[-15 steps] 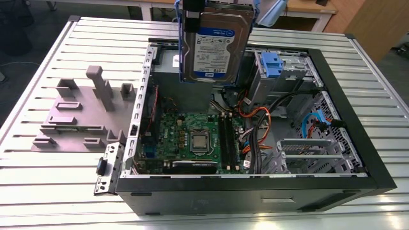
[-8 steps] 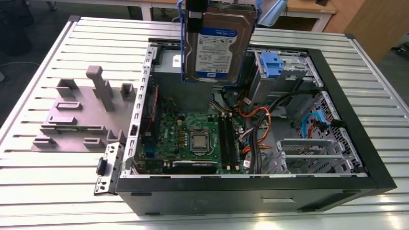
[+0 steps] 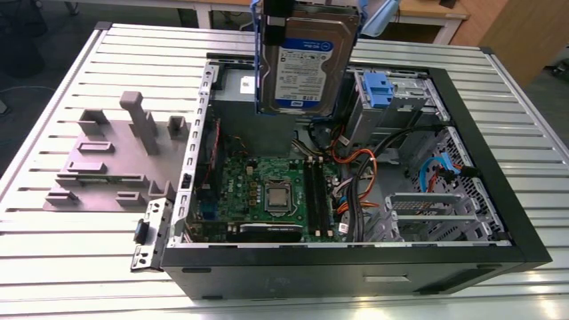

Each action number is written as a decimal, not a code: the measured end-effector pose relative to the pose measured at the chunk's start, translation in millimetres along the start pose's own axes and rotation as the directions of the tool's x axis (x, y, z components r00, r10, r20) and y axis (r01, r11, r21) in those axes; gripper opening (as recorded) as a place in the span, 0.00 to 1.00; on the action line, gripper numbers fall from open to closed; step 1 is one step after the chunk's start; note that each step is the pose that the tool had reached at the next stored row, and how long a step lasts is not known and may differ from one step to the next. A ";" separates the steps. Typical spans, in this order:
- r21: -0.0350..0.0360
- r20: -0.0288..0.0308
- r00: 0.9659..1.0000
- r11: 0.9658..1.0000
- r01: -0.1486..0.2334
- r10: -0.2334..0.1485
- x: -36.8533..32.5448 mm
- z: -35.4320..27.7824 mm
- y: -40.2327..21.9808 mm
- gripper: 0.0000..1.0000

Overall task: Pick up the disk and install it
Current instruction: 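Pick up the disk, then insert the disk into the insertion slot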

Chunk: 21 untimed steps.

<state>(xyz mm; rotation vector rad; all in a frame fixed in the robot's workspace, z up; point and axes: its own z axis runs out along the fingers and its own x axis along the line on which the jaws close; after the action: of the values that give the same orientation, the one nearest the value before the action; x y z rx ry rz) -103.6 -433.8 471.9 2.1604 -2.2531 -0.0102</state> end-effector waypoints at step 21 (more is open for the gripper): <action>0.000 0.000 1.000 1.000 -0.025 0.025 -4.0 0.8 -1.8 0.37</action>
<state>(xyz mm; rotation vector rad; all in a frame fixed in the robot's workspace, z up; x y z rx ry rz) -101.6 -429.9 471.0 2.1324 -2.2796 -0.0105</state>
